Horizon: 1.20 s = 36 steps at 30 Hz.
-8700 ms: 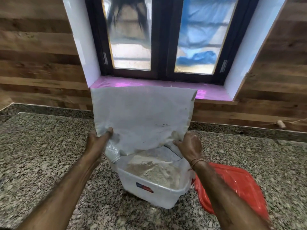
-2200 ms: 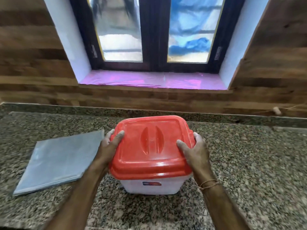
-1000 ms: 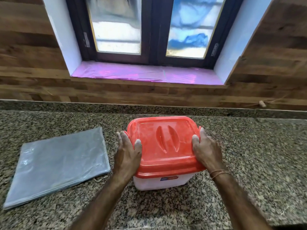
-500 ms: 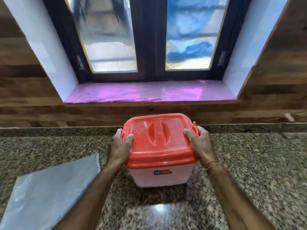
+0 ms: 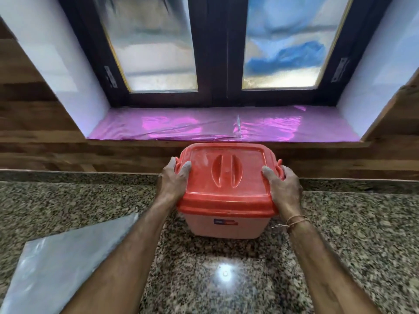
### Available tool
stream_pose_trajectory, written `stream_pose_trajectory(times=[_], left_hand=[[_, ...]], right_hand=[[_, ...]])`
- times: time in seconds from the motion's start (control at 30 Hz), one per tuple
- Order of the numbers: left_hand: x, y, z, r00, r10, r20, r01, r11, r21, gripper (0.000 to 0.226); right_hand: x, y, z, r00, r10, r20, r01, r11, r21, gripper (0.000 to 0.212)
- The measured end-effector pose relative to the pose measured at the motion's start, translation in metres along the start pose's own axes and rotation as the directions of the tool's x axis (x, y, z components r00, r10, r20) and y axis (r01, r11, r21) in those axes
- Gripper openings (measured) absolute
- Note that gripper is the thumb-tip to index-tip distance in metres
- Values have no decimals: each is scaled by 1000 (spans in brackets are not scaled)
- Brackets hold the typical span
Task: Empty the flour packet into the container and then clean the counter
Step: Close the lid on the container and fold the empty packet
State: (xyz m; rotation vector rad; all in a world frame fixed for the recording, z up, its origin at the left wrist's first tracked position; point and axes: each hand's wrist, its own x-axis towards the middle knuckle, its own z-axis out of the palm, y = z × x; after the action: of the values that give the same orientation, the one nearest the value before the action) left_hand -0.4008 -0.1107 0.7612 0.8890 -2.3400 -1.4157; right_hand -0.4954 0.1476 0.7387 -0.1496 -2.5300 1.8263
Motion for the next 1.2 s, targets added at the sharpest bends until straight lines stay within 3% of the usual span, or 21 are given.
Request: stream_pose_trajectory(times=[0.07,0.17,0.23,0.33,0.43,0.53,0.6,0.67,0.73,0.8,0.87,0.93,1.0,1.1,1.17,1.2], left_hand=[[-8,-3,-5,999,-31,26,33,998,-49,77],[-35,-33,-28,998,-51,30,53,997,-59,76],[-57,-83,-56,994,-96,-44,96,995,16,70],[-91,-173,-119,944,-274,-185,299,946,124,66],[-113,-258,-193,822,-472,-318,549,805,224,81],[-127,-313,-254,749,-553,-364,657,688,308,88],[-131,-338,-282,730,-593,-341,682,669,297,93],[-134,-358,-303,729,-607,-316,684,648,335,98],[-134,-375,-318,744,-592,-310,668,675,315,97],[-136,-383,-329,758,-598,-262,652,714,255,93],[-139,-391,-333,772,-602,-207,636,742,215,90],[-145,-397,-332,784,-599,-163,619,774,135,81],[-154,-404,-327,793,-602,-89,607,793,51,70],[-165,-402,-325,795,-596,110,596,802,42,64],[-165,-390,-338,781,-592,199,550,803,231,38],[-160,-385,-346,806,-569,160,477,786,393,35]], right_hand=[[-10,3,-4,1000,30,2,-30,991,134,45],[-59,28,-2,987,143,-69,-100,897,430,60],[-112,55,13,964,250,-91,-176,857,484,59],[-193,97,61,930,340,142,-367,886,284,36],[-252,110,125,829,237,507,-219,971,-96,30],[-288,96,189,736,201,646,-19,961,-278,43],[-304,89,227,737,225,638,36,929,-369,42],[-316,89,255,791,255,556,29,892,-451,54],[-322,85,269,819,329,471,-42,852,-523,64],[-323,82,272,804,402,438,-168,861,-481,49],[-330,76,268,803,450,391,-416,893,-174,35],[-349,68,267,728,521,445,-665,695,273,27],[-371,72,276,650,567,507,-760,512,401,29],[-397,80,306,548,653,523,-823,531,200,31],[-404,74,323,558,693,457,-799,596,73,24],[-405,70,327,591,694,412,-775,631,48,17]])
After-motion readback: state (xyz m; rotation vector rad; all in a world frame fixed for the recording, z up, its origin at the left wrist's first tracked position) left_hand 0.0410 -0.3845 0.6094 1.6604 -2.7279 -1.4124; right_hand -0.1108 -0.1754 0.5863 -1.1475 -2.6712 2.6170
